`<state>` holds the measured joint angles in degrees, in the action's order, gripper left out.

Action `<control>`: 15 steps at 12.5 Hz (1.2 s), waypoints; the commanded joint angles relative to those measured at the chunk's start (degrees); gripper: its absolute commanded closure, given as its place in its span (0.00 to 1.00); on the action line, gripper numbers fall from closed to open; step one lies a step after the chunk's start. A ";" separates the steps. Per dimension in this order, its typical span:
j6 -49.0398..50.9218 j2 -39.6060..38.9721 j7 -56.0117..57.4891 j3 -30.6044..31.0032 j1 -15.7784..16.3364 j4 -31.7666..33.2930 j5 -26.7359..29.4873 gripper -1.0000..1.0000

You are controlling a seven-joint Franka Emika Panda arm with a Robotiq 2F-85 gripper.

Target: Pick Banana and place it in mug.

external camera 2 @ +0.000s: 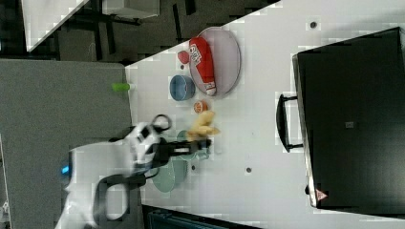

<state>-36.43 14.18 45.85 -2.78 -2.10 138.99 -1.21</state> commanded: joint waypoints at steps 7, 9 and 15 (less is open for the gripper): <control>12.89 2.39 -23.17 16.03 3.58 -4.31 2.14 0.73; 12.26 0.72 -31.75 21.24 3.74 -4.32 6.49 0.73; -0.61 -9.59 -41.66 27.17 3.76 -4.21 9.21 0.73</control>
<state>-35.08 4.89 8.93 25.91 3.68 134.85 6.59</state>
